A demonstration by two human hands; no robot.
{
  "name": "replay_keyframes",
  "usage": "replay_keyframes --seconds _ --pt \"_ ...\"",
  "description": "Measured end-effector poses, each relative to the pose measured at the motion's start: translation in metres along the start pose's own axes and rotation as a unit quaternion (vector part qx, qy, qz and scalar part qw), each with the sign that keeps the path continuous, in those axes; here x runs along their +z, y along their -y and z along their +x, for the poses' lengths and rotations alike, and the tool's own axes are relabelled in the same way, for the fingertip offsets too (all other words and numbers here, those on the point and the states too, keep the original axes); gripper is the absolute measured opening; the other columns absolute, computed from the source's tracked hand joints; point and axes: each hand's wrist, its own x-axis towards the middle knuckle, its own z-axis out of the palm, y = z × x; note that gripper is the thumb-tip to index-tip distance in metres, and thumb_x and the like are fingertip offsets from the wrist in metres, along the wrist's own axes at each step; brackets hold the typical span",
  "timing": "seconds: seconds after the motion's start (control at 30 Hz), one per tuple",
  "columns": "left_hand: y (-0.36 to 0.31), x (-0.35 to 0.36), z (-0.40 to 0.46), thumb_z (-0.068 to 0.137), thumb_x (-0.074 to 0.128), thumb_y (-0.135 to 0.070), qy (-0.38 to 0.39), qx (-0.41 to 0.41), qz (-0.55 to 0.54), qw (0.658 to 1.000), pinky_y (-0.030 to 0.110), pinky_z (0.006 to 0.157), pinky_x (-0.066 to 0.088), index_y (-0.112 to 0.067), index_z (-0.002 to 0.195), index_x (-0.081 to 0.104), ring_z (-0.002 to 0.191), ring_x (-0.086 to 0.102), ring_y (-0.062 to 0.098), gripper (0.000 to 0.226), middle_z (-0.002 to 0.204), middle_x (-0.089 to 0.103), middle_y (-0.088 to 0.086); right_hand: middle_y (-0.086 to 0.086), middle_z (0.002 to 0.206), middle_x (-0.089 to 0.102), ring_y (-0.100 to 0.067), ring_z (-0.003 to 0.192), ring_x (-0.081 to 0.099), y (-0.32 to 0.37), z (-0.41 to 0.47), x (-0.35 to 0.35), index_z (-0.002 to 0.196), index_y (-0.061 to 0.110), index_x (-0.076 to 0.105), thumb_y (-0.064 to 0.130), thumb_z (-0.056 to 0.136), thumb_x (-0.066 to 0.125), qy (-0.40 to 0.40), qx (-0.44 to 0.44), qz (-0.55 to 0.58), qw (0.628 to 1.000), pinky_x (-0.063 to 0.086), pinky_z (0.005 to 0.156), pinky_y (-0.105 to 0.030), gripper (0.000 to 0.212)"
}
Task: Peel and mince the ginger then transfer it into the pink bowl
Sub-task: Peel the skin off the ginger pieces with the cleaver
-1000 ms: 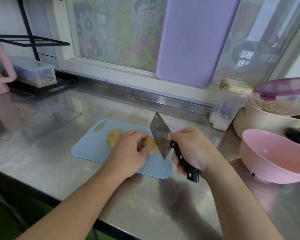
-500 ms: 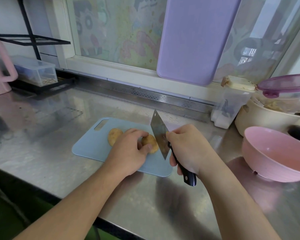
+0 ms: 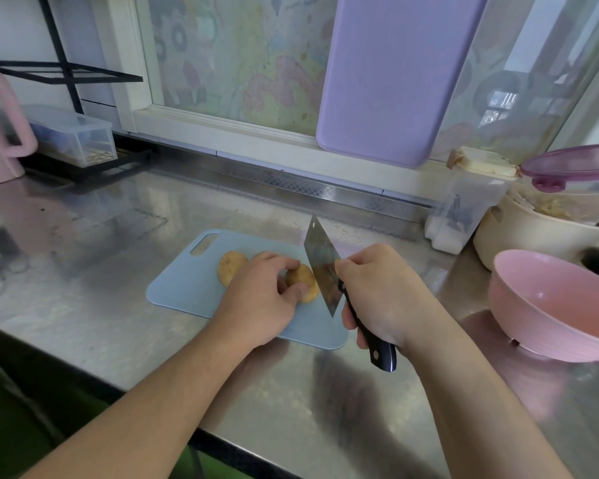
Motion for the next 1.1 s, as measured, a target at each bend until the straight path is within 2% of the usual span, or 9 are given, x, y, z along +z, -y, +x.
replay_keyframes --seconds 0.23,0.37,0.5,0.6,0.77,0.97,1.1 --pt "0.001 0.001 0.002 0.094 0.074 -0.033 -0.009 -0.001 0.001 1.000 0.020 0.080 0.038 -0.028 0.131 0.070 0.088 0.059 0.001 0.037 0.111 0.057 -0.014 -0.007 0.056 0.064 -0.016 0.036 0.059 0.002 0.016 0.016 0.081 0.009 0.057 0.022 0.105 0.044 0.002 0.005 -0.005 1.000 0.048 0.040 -0.019 0.030" --pt "0.001 0.001 0.001 0.094 0.075 -0.032 -0.010 -0.005 -0.004 1.000 0.020 0.080 0.038 -0.028 0.130 0.070 0.086 0.057 0.000 0.037 0.107 0.056 -0.015 -0.005 0.053 0.062 -0.012 0.031 0.056 0.000 0.028 0.023 0.074 0.015 0.053 0.023 0.105 0.043 -0.007 0.003 0.008 1.000 0.046 0.038 -0.018 0.034" --pt "0.001 0.001 0.000 0.094 0.075 -0.033 -0.009 -0.003 -0.007 1.000 0.022 0.084 0.042 -0.027 0.131 0.070 0.088 0.060 0.003 0.038 0.113 0.057 -0.013 -0.012 0.046 0.055 -0.023 0.026 0.048 -0.003 0.021 0.020 0.078 0.006 0.050 0.014 0.106 0.035 0.019 0.019 0.079 0.997 0.040 0.038 -0.020 0.033" --pt "0.001 0.001 0.000 0.094 0.075 -0.033 -0.011 -0.004 -0.009 1.000 0.022 0.083 0.041 -0.027 0.131 0.070 0.086 0.059 0.002 0.038 0.109 0.056 -0.013 -0.015 0.045 0.052 -0.024 0.027 0.046 -0.005 0.015 0.020 0.082 0.001 0.052 0.012 0.103 0.031 0.048 0.024 0.106 0.993 0.041 0.042 -0.024 0.031" --pt "0.001 0.001 -0.001 0.094 0.075 -0.033 -0.009 -0.004 -0.013 1.000 0.023 0.084 0.043 -0.027 0.131 0.069 0.087 0.059 0.003 0.038 0.110 0.055 -0.014 -0.013 0.040 0.046 -0.024 0.029 0.042 -0.008 0.018 0.020 0.064 0.003 0.047 0.017 0.099 0.034 0.076 0.056 0.148 0.984 0.039 0.042 -0.023 0.040" --pt "0.001 0.002 0.000 0.093 0.075 -0.033 -0.008 -0.005 -0.020 1.000 0.024 0.084 0.044 -0.026 0.130 0.070 0.088 0.061 0.004 0.037 0.113 0.056 -0.013 -0.014 0.045 0.048 -0.025 0.033 0.041 -0.009 0.022 0.020 0.078 0.003 0.053 0.018 0.098 0.038 0.066 0.056 0.188 0.978 0.037 0.041 -0.024 0.029" --pt "0.001 0.001 -0.001 0.093 0.075 -0.034 -0.008 -0.003 -0.020 1.000 0.027 0.088 0.047 -0.026 0.129 0.070 0.090 0.062 0.006 0.037 0.114 0.058 -0.013 -0.016 0.047 0.048 -0.025 0.033 0.041 -0.011 0.023 0.019 0.075 0.001 0.055 0.019 0.099 0.038 0.064 0.059 0.187 0.979 0.037 0.040 -0.023 0.034"
